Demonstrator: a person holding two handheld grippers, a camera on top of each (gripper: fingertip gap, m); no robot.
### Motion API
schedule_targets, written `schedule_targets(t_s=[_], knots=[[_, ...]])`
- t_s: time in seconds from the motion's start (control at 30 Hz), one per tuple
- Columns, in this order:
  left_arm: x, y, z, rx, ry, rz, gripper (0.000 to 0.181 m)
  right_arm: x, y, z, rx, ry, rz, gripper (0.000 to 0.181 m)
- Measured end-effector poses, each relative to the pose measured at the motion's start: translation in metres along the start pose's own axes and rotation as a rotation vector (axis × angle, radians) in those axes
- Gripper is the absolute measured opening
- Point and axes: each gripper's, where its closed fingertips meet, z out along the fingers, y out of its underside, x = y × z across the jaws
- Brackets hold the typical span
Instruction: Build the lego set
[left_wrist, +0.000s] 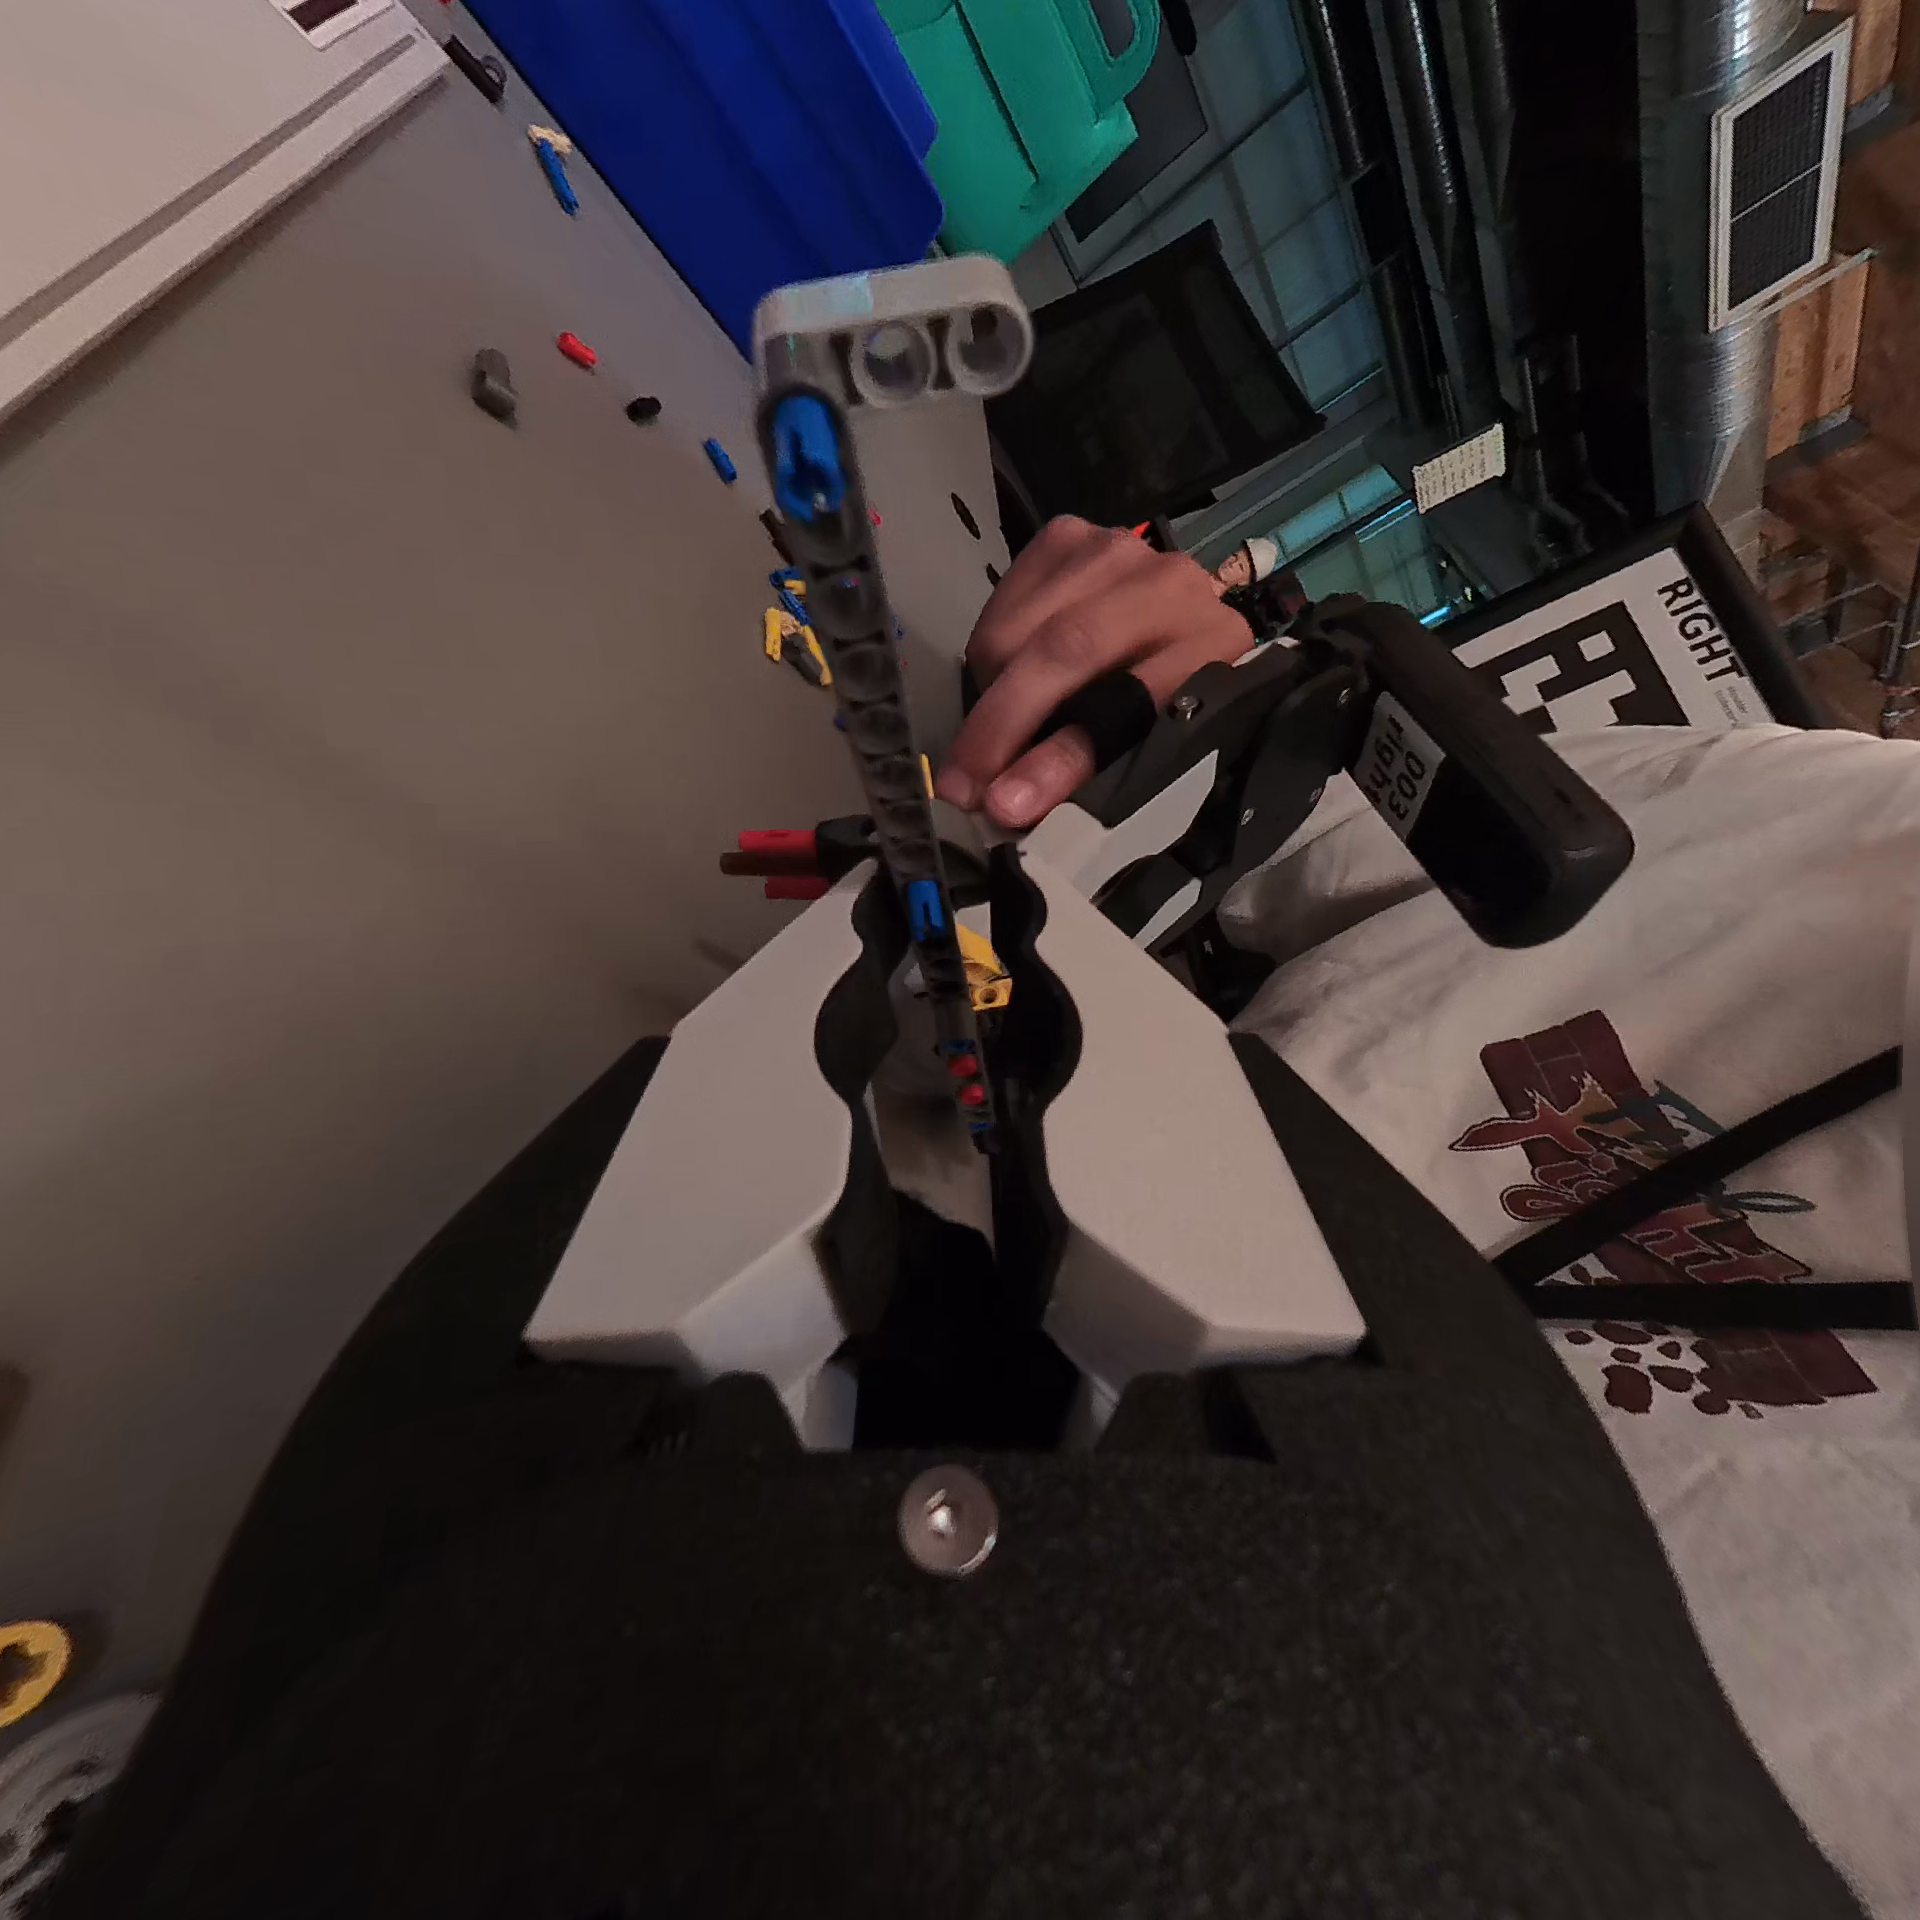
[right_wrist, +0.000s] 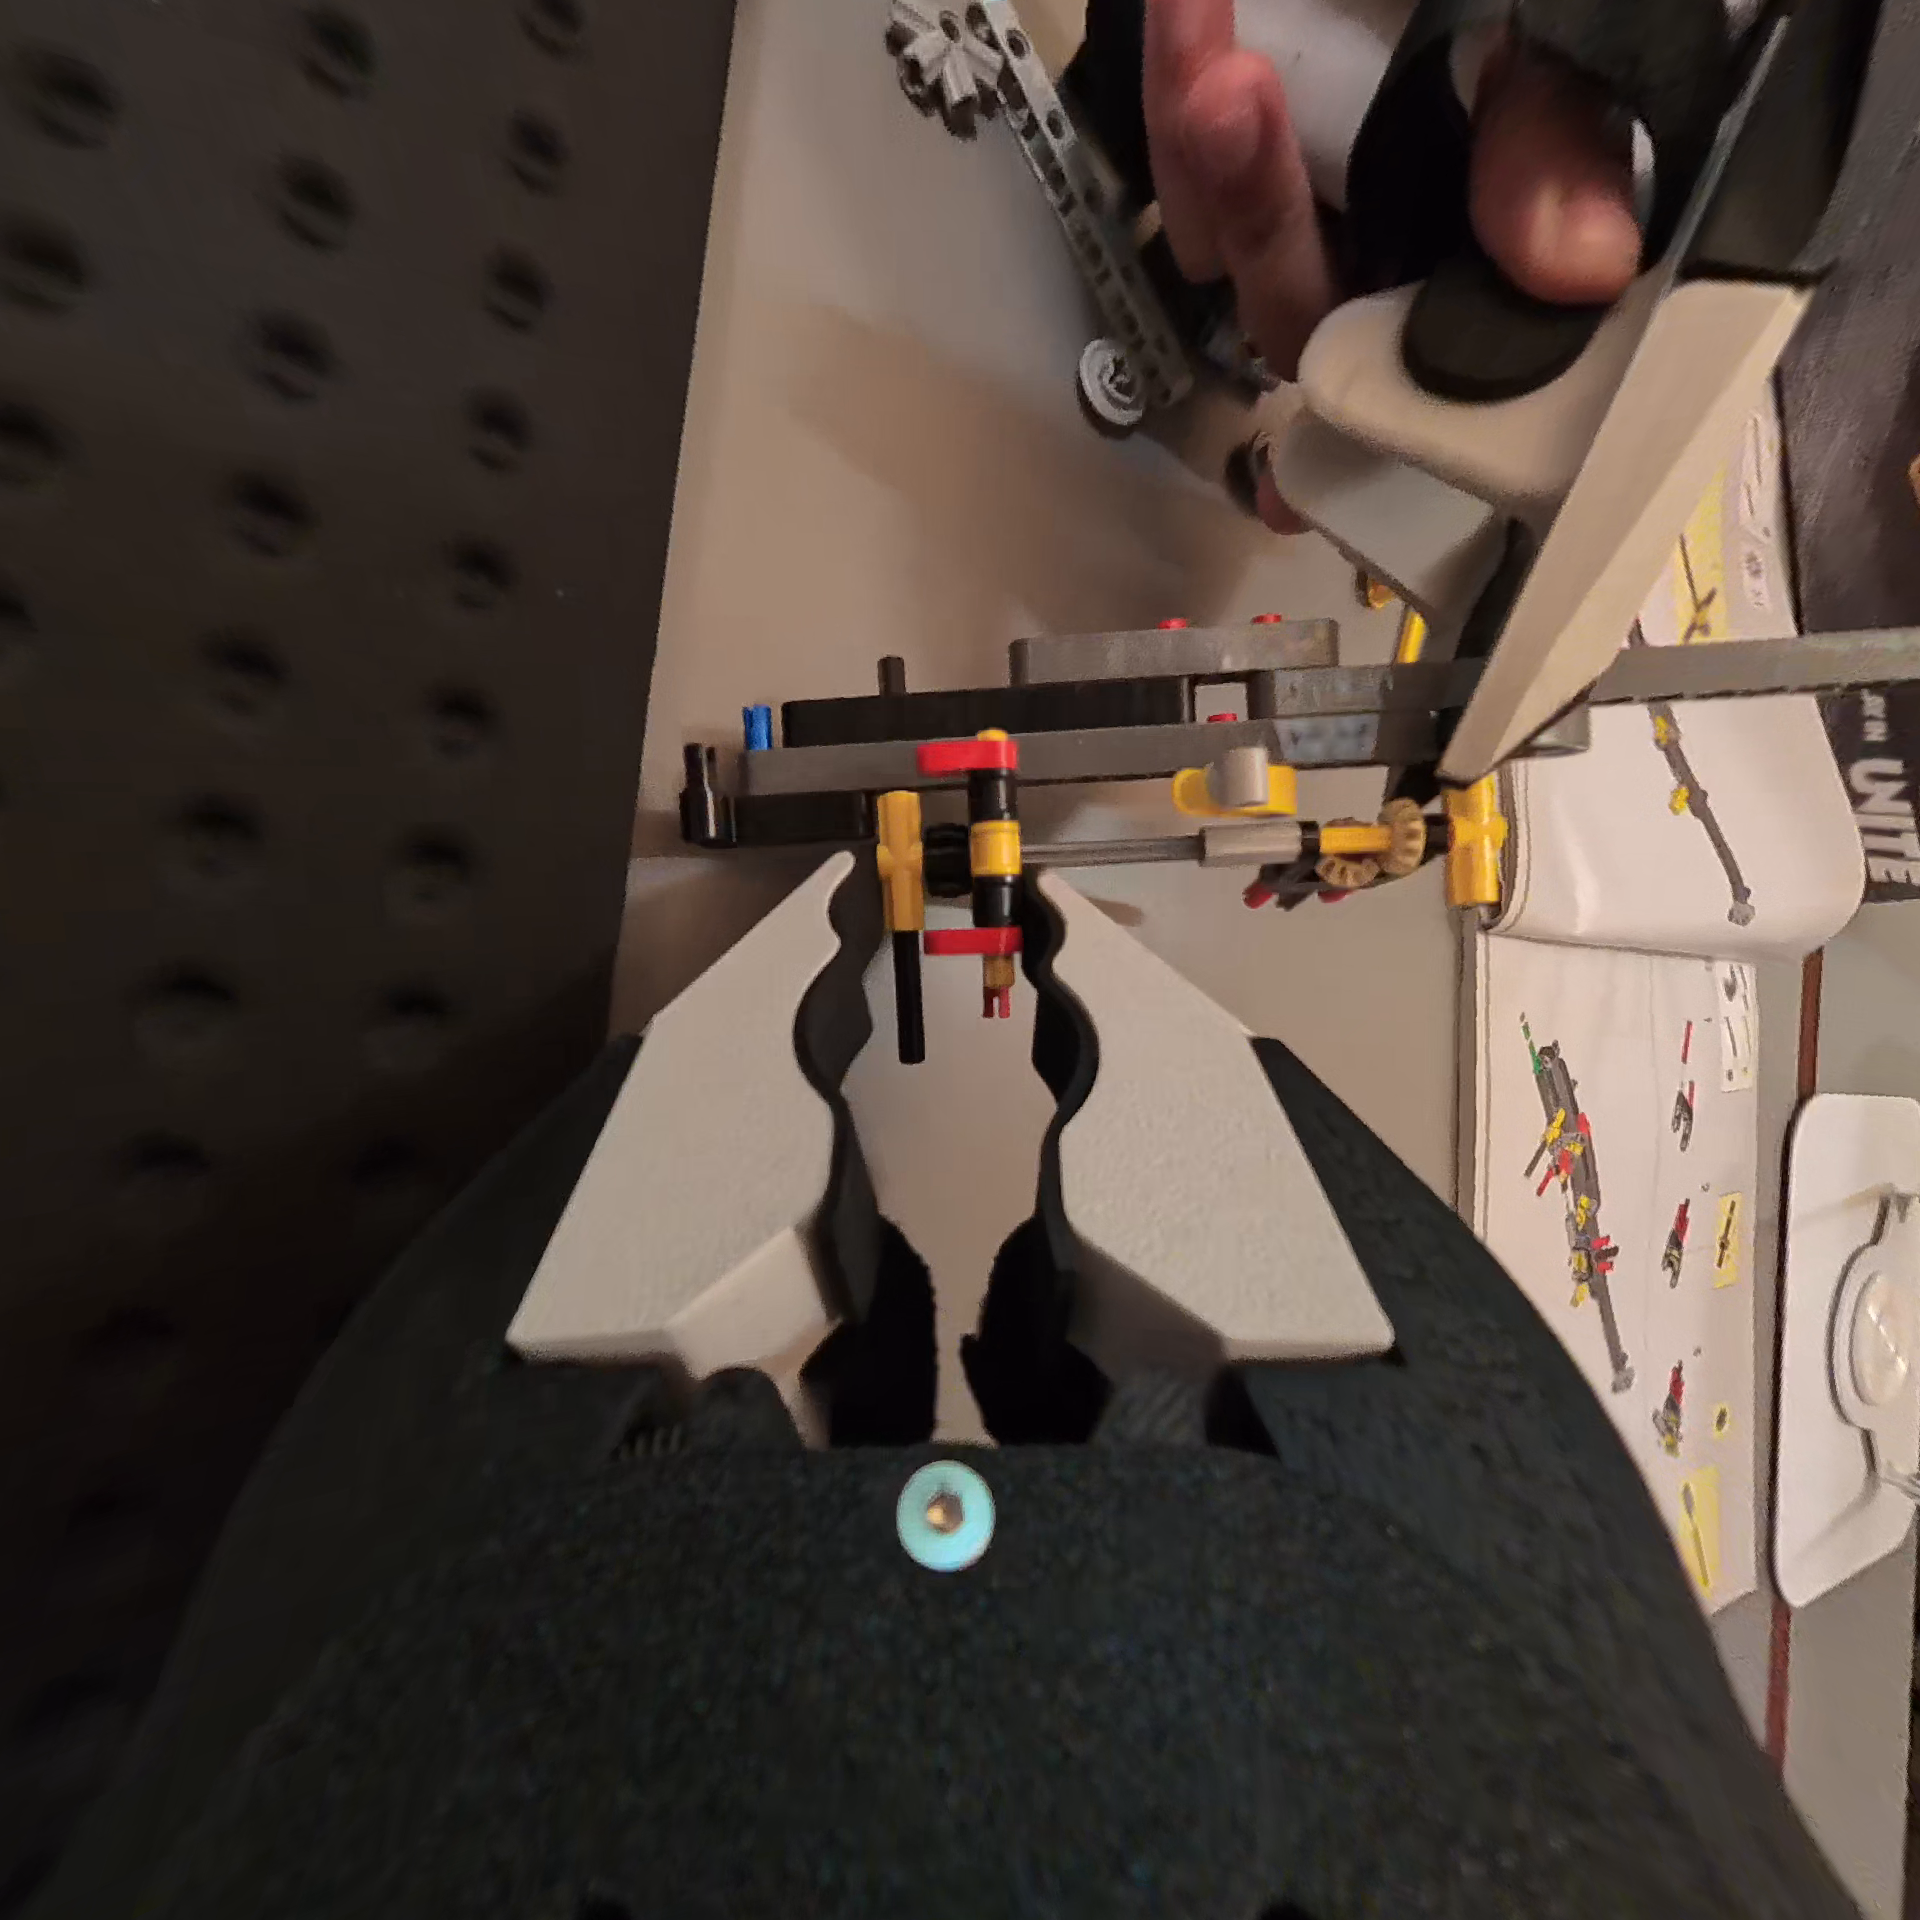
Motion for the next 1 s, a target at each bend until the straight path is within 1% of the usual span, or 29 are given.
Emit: schedule_targets(t_s=[0.03,0.1,0.17,0.2,0.27,0.43,0.53,0.6,0.67,0.73,0.77,0.83,0.9,0.97,1.0], knots=[[-0.001,0.001,0.002,-0.003,-0.011,0.002,0.013,0.001,0.002,0.000,-0.008,0.005,0.003,0.030],[-0.002,0.002,0.005,-0.011,-0.014,-0.002,0.013,0.000,0.001,0.001,-0.027,0.013,-0.020,0.033],[-0.003,0.002,0.005,-0.010,-0.016,-0.001,0.013,-0.001,0.001,0.002,-0.056,0.019,-0.045,0.030],[-0.003,0.002,0.004,-0.011,-0.017,0.001,0.013,-0.004,0.001,0.003,-0.061,-0.002,-0.041,0.023],[-0.003,0.004,0.005,-0.024,-0.027,0.010,0.013,-0.007,0.000,0.003,-0.061,-0.036,-0.025,0.022],[-0.001,0.005,0.005,-0.036,-0.038,0.040,0.013,-0.008,-0.004,0.006,-0.062,-0.031,-0.040,0.022],[-0.002,0.003,0.000,-0.027,-0.035,0.036,0.013,-0.004,-0.007,0.009,-0.036,-0.022,0.016,0.023],[0.002,0.001,-0.004,-0.019,0.006,0.027,0.013,-0.002,-0.011,0.006,0.005,-0.022,0.050,0.023],[0.011,-0.001,-0.006,-0.009,0.075,0.026,0.013,-0.002,-0.026,-0.008,0.135,-0.029,0.057,0.029],[0.018,0.000,-0.008,-0.023,0.118,0.049,0.013,0.013,-0.038,-0.029,0.272,-0.002,0.092,0.025],[0.021,0.001,-0.009,-0.027,0.128,0.063,0.013,0.026,-0.041,-0.039,0.339,0.015,0.148,0.024],[0.022,0.003,-0.008,-0.042,0.129,0.083,0.013,0.046,-0.041,-0.052,0.426,-0.016,0.243,0.031],[0.021,0.003,-0.007,-0.039,0.128,0.073,0.013,0.062,-0.034,-0.050,0.439,-0.008,0.274,0.043],[0.019,0.001,-0.007,-0.023,0.139,0.042,0.012,0.068,-0.026,-0.039,0.379,0.012,0.231,0.054],[0.018,0.000,-0.008,-0.018,0.141,0.030,0.012,0.067,-0.025,-0.033,0.352,0.023,0.192,0.055]])
